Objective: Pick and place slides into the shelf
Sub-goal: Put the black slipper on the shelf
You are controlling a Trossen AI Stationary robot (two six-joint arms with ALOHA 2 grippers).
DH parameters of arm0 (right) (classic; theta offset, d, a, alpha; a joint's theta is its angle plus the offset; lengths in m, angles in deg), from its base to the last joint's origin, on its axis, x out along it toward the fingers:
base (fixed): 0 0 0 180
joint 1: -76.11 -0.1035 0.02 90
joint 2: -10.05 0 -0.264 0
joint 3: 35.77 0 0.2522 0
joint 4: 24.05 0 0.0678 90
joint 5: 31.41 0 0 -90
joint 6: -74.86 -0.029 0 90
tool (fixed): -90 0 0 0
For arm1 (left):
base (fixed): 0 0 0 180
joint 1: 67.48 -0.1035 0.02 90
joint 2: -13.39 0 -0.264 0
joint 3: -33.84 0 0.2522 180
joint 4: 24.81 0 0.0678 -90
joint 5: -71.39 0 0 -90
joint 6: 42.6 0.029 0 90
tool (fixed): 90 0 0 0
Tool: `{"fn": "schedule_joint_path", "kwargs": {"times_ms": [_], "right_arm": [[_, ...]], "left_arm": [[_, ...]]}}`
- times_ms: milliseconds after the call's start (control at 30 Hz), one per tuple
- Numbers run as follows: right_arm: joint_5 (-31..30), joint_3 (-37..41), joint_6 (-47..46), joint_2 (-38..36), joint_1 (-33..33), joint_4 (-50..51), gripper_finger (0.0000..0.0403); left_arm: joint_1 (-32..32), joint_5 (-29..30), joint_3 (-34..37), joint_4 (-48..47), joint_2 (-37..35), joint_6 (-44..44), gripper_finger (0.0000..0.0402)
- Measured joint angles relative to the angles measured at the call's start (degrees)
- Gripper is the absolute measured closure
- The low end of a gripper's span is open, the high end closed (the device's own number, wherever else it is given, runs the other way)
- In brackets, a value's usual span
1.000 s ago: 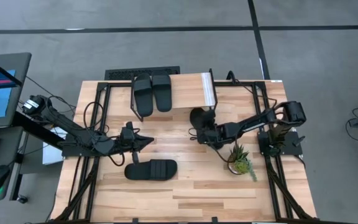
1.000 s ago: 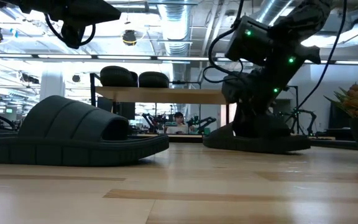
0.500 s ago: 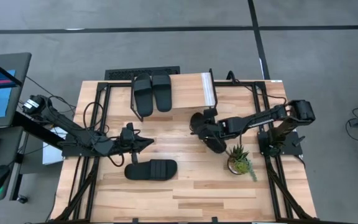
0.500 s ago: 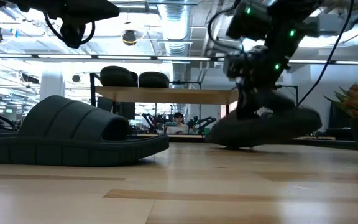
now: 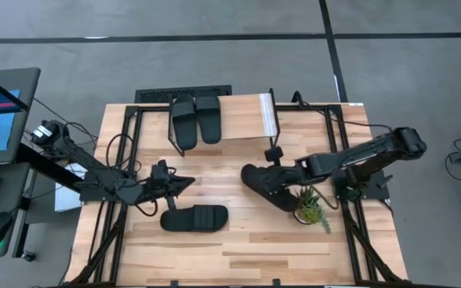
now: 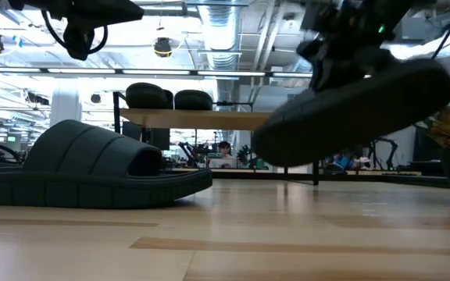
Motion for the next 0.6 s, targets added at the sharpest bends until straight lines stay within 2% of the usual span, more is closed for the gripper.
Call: {"fn": "schedule_joint_path", "kwargs": {"times_ms": [133, 300, 433, 600], "right_arm": [[-1.50, -4.24, -2.53, -2.13, -2.45, 0.69, 0.0402], [-9.86, -16.19, -4.97, -0.68, -3.96, 0.21, 0.0402], [-20.89, -28.74, -4.13, 3.97, -3.31, 0.38, 0.0402], [-34.23, -45.09, 1.68, 11.78, -0.16, 1.19, 0.0402]], "left_arm": [[1.06, 1.16, 0.00, -0.02, 0.00, 0.57, 0.0401], [1.42, -1.77, 0.00, -0.06, 0.00, 3.53, 0.0401], [1.40, -6.32, 0.00, -0.10, 0.00, 3.75, 0.0402], [1.40, -12.19, 0.00, 0.20, 0.00, 5.92, 0.0401]]}}
